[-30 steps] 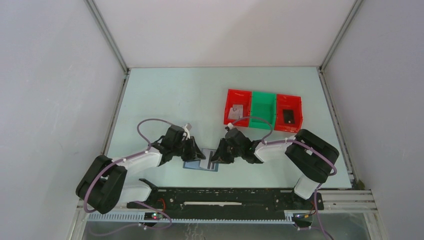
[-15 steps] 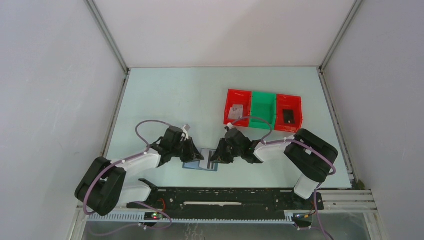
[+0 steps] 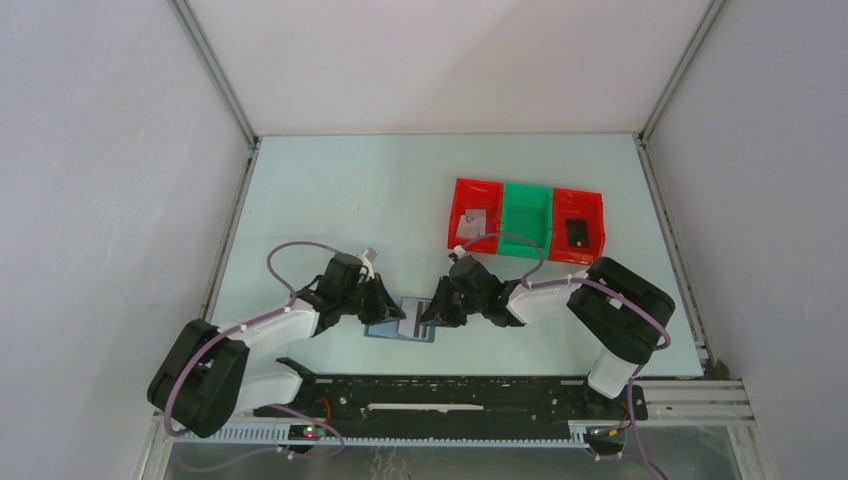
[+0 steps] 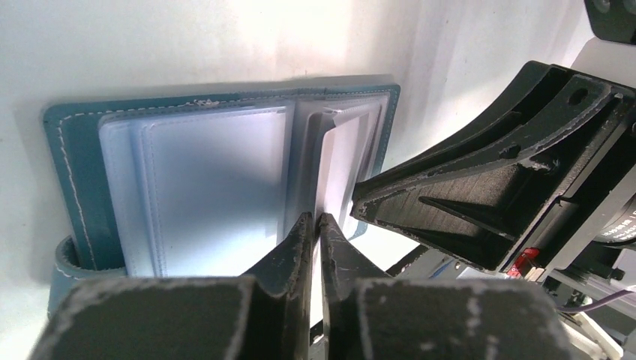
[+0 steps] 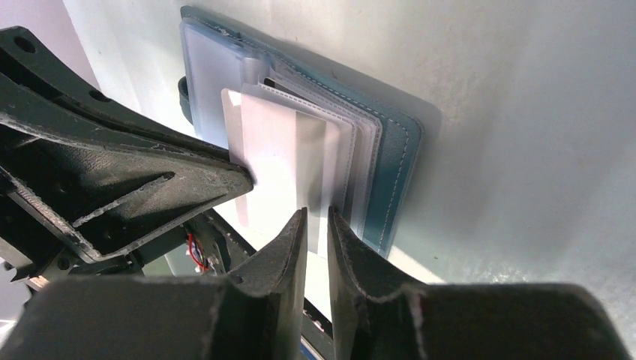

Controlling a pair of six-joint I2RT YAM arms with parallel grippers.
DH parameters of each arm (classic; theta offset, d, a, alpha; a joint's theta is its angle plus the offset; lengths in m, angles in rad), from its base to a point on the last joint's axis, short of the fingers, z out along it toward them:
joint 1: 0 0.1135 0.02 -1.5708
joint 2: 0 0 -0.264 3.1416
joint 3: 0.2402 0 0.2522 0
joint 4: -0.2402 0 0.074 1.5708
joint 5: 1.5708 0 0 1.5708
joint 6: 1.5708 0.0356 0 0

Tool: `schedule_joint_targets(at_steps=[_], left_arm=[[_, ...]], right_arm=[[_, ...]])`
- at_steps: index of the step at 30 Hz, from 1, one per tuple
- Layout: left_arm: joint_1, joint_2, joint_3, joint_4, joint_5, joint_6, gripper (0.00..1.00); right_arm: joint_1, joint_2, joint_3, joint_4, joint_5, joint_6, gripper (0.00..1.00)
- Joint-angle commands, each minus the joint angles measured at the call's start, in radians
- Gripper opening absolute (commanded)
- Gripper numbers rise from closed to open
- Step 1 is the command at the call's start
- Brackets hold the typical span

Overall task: Take the credit cards out of the card holder
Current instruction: Remove the credit card from the card holder.

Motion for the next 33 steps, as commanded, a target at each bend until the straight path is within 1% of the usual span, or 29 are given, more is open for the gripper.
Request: schedule_joint_targets(at_steps=[1, 2, 5, 15, 24, 28, 33], left_arm=[[0.011, -0.032, -0.028, 0.024, -0.010, -0.006, 0.06], [0.013, -0.035, -0.029, 0.023, -0.013, -0.006, 0.03], [0.018, -0.042, -0.029, 0.015, -0.014, -0.004, 0.00], [0.059, -0.089, -0.033, -0.044, -0.022, 0.027, 0.00], [0.064, -0.097, -0.038, -0.073, -0.043, 0.032, 0.00], [0.064, -0.103, -0.038, -0.070, -0.038, 0.037, 0.01], [0.064, -0.055, -0.045, 0.001, 0.029, 0.026, 0.03]], right_arm=[[0.000, 0.029, 0.006, -0.048, 0.038, -0.009, 0.25], [0.000, 0.031, 0.006, -0.048, 0.038, -0.008, 0.25], [0.000, 0.033, 0.006, -0.048, 0.038, -0.007, 0.25], [0.000, 0.045, 0.007, -0.063, 0.044, -0.006, 0.24], [-0.002, 0.025, 0.006, -0.076, 0.055, -0.012, 0.23], [-0.005, -0.016, 0.007, -0.078, 0.056, -0.018, 0.24], [-0.007, -0.068, 0.019, -0.059, 0.055, -0.016, 0.25]])
